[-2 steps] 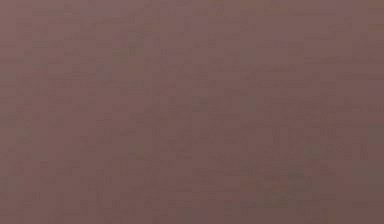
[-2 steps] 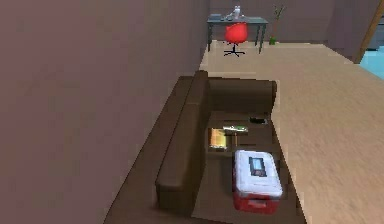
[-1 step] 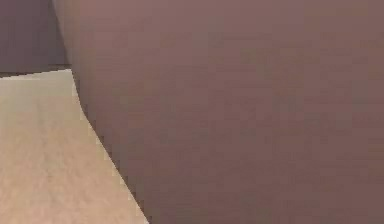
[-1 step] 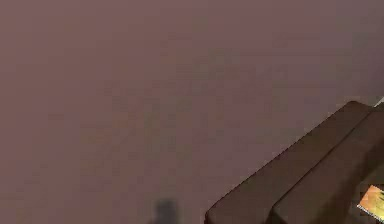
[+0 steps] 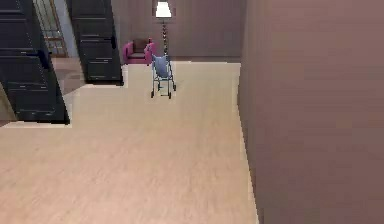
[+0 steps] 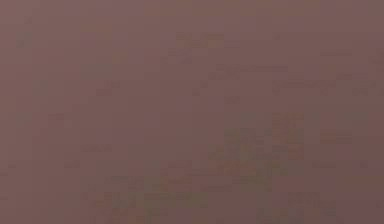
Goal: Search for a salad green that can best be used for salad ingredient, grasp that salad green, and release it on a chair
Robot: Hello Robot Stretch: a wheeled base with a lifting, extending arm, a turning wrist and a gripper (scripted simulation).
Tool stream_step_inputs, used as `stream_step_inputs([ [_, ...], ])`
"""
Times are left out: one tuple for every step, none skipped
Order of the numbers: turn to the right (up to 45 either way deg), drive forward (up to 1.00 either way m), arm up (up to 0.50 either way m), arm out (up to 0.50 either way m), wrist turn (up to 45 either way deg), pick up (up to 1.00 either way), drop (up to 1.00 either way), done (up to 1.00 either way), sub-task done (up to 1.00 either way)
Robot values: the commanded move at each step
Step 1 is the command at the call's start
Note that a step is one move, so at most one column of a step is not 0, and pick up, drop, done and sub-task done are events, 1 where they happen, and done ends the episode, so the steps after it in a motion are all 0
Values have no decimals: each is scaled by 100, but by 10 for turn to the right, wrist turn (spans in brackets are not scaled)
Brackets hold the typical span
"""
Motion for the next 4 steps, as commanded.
stream_step_inputs([
  [-420, 0, 0, 0, 0, 0, 0, 0, 0],
  [0, 35, 0, 0, 0, 0, 0, 0, 0],
  [-450, 0, 0, 0, 0, 0, 0, 0, 0],
  [-150, 0, 0, 0, 0, 0, 0, 0, 0],
])
